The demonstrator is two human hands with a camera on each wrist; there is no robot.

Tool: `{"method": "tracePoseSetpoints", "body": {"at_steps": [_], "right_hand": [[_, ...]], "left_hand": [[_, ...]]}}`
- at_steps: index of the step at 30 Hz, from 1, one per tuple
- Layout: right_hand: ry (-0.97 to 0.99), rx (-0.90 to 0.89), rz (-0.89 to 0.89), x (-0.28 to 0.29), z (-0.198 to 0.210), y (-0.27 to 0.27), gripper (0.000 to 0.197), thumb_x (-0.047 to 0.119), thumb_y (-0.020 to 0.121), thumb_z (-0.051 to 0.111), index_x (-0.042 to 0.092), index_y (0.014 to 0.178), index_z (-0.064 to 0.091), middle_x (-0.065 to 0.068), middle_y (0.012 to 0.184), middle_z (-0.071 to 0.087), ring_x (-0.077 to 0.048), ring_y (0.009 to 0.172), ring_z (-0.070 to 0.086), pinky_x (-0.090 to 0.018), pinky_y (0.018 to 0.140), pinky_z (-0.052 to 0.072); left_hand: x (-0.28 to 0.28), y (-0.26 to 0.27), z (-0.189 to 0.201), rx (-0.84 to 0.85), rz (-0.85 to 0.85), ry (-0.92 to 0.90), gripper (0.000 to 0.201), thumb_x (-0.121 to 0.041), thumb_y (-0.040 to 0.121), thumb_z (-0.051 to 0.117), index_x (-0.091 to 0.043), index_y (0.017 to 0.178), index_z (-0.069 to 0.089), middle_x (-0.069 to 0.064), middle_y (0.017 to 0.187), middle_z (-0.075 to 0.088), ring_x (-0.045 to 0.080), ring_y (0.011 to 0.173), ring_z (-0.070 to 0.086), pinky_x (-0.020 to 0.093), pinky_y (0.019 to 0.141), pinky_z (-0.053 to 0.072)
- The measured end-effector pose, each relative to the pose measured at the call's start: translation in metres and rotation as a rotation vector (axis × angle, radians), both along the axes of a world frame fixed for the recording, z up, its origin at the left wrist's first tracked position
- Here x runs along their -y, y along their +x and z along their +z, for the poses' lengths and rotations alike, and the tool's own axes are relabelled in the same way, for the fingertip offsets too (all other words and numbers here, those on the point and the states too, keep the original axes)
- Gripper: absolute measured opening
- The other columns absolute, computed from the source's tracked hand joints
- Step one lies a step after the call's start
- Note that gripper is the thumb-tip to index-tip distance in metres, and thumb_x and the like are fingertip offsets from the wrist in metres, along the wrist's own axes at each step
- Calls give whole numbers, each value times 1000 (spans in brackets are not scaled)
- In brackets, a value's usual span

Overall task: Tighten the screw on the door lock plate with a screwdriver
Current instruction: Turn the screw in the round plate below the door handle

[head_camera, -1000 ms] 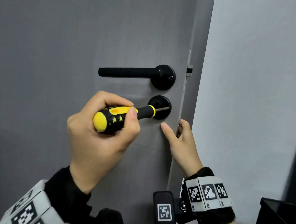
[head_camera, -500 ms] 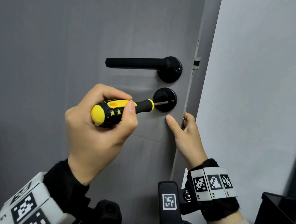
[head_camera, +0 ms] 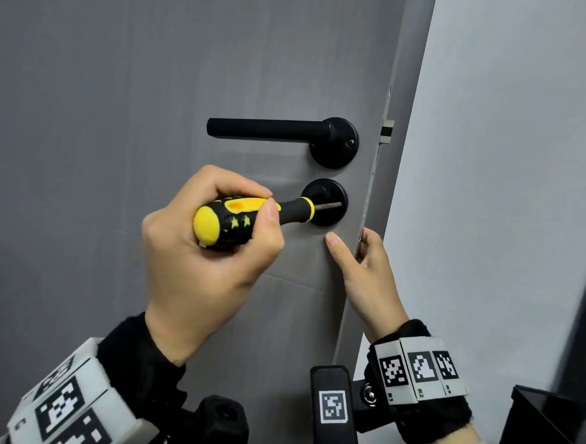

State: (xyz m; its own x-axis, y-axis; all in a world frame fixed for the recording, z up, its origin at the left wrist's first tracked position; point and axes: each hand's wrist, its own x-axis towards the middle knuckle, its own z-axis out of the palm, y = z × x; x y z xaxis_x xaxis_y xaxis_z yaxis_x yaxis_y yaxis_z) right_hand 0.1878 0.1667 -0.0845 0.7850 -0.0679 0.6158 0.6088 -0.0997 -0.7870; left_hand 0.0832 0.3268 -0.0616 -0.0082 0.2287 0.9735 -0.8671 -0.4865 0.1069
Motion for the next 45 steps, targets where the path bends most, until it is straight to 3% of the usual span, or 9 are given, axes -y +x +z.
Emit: {"method": "tracePoseSetpoints", "body": {"at_steps": [5,9,15,19,22,24,27,32,45], "right_hand": [[18,-17,17,-1,2,-4,33,28,89,58,15,116,45,18,88,49,12,76,53,5,65,40],[25,-8,9,-3,1,-3,45,30,88,60,9,126,47,5,106,59,-3,90,55,-12,80,47],[13,-28,21,0,1,-1,31,27,89,59,15,114,46,18,88,51,21,68,52,4,62,40],[19,-24,10,0,1,-1,39,28,88,59,13,121,46,15,91,51,6,77,52,6,62,40],[24,-25,9,-2,2,-2,39,27,88,59,12,122,46,13,95,54,11,78,54,5,65,41],[27,-30,6,-2,2,-3,42,27,88,59,11,124,46,8,106,60,10,90,57,-2,78,45],[30,-35,-3,-3,3,-3,48,28,87,60,11,129,45,-4,124,61,-14,111,59,-25,95,47],[24,-13,13,-3,4,-4,45,26,88,60,9,126,46,8,103,61,11,84,57,-6,78,46],[23,-5,-4,-3,3,-4,45,27,87,60,9,126,47,-4,118,62,-14,105,60,-24,91,48]], "left_hand": [[-1,0,-1,-10,9,9,10,-20,81,59,-10,81,61,-8,76,63,5,66,58,7,60,41],[-4,0,-2,-14,39,39,12,-21,81,59,-9,81,62,-4,75,63,5,66,57,8,58,42],[-4,2,-5,-22,32,5,11,-22,81,58,-11,81,61,-9,66,58,6,65,56,8,58,40],[-4,2,-5,-19,39,11,11,-21,81,58,-10,81,61,-8,74,61,6,65,55,8,58,40],[-4,2,-4,-26,34,30,14,-21,81,58,-8,80,63,-4,72,62,7,65,56,8,57,41],[-5,1,-4,-32,34,65,13,-21,80,58,-8,80,62,-1,70,62,8,65,56,9,56,41],[-7,0,-6,-42,27,121,9,-21,80,59,-13,81,60,-2,65,60,8,66,57,12,55,42],[-6,1,-8,-98,15,170,11,-25,79,60,-14,80,63,-2,73,60,7,64,57,8,55,40],[-3,-7,-4,-15,105,93,15,-23,81,59,-9,80,64,-5,71,61,4,65,55,5,57,38]]}}
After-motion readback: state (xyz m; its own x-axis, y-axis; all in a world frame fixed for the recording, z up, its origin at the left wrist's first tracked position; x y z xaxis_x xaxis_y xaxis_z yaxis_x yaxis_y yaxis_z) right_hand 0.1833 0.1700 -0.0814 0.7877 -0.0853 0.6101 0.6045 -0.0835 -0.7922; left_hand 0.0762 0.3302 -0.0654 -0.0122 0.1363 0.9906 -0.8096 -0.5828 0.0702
